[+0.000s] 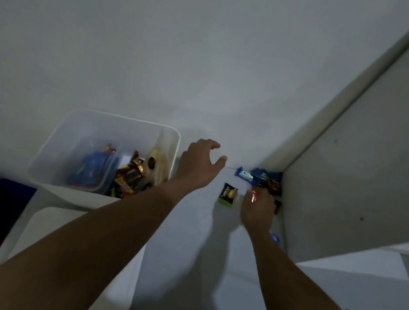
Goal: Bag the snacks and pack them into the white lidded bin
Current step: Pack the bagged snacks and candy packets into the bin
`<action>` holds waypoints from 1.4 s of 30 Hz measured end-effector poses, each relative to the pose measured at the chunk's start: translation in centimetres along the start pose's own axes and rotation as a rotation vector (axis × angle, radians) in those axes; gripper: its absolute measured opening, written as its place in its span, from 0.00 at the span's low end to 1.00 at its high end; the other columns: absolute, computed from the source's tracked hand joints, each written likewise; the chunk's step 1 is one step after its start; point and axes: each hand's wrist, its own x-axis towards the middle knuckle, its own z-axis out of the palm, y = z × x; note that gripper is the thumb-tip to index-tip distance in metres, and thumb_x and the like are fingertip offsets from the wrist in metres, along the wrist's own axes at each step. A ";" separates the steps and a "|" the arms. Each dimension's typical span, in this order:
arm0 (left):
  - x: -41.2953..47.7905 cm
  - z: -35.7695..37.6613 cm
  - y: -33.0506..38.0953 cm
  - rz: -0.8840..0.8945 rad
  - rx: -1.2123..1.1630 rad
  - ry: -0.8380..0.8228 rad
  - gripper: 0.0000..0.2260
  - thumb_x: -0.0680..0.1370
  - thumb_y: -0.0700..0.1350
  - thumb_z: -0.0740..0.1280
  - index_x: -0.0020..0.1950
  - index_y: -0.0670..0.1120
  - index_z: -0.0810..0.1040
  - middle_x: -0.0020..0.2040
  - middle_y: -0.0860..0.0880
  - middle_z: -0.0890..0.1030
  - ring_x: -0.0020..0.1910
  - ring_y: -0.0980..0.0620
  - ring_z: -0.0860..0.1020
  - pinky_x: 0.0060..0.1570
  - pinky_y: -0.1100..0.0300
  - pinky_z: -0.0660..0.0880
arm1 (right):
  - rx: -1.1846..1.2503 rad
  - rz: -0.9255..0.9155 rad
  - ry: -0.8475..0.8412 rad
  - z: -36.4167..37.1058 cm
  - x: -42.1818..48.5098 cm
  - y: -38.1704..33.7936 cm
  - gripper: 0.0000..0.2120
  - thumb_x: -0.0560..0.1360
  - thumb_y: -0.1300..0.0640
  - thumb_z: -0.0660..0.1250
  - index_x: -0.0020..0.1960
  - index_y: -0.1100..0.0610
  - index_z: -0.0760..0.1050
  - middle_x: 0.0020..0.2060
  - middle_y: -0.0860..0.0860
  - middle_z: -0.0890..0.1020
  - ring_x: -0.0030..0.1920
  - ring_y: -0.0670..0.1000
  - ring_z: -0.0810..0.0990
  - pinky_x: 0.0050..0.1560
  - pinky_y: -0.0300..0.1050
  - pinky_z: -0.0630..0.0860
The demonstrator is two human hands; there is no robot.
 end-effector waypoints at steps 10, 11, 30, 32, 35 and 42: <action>-1.0 15.8 -3.6 0.244 0.423 -0.421 0.39 0.75 0.67 0.59 0.79 0.49 0.53 0.80 0.45 0.55 0.78 0.41 0.51 0.74 0.39 0.53 | -0.278 -0.095 -0.188 0.4 -2.7 14.2 0.46 0.71 0.28 0.63 0.79 0.51 0.51 0.79 0.56 0.53 0.79 0.59 0.50 0.74 0.61 0.59; -0.9 17.0 -3.7 0.260 0.429 -0.435 0.39 0.76 0.69 0.56 0.80 0.49 0.50 0.80 0.46 0.52 0.79 0.42 0.48 0.74 0.37 0.50 | -0.267 -0.092 -0.219 0.7 -2.0 14.1 0.49 0.70 0.26 0.63 0.79 0.49 0.48 0.79 0.55 0.51 0.79 0.58 0.48 0.74 0.61 0.59; 7.3 23.8 -6.2 0.584 0.626 -0.300 0.19 0.82 0.57 0.54 0.69 0.52 0.72 0.61 0.51 0.78 0.56 0.45 0.72 0.52 0.50 0.63 | -0.234 -0.289 -0.186 3.0 8.6 13.8 0.64 0.58 0.25 0.71 0.80 0.58 0.48 0.79 0.56 0.54 0.80 0.55 0.46 0.79 0.53 0.52; 7.0 23.1 -6.9 0.557 0.605 -0.273 0.17 0.80 0.58 0.57 0.64 0.53 0.76 0.58 0.51 0.78 0.55 0.44 0.73 0.55 0.49 0.63 | -0.271 -0.326 -0.176 3.2 8.9 13.9 0.59 0.60 0.24 0.69 0.79 0.57 0.56 0.77 0.56 0.61 0.79 0.57 0.54 0.78 0.54 0.54; 6.1 22.3 -7.8 0.505 0.601 -0.206 0.16 0.77 0.57 0.62 0.59 0.51 0.78 0.55 0.49 0.78 0.55 0.42 0.73 0.56 0.46 0.64 | -0.334 -0.334 -0.140 3.4 8.7 13.8 0.52 0.60 0.24 0.68 0.75 0.53 0.66 0.72 0.55 0.68 0.74 0.59 0.63 0.73 0.55 0.63; 5.1 21.5 -8.3 0.422 0.503 -0.149 0.17 0.75 0.60 0.63 0.52 0.49 0.80 0.68 0.46 0.74 0.70 0.41 0.68 0.67 0.33 0.56 | -0.206 -0.352 -0.090 3.9 9.0 13.1 0.53 0.56 0.25 0.72 0.73 0.52 0.69 0.75 0.60 0.62 0.76 0.63 0.56 0.75 0.60 0.57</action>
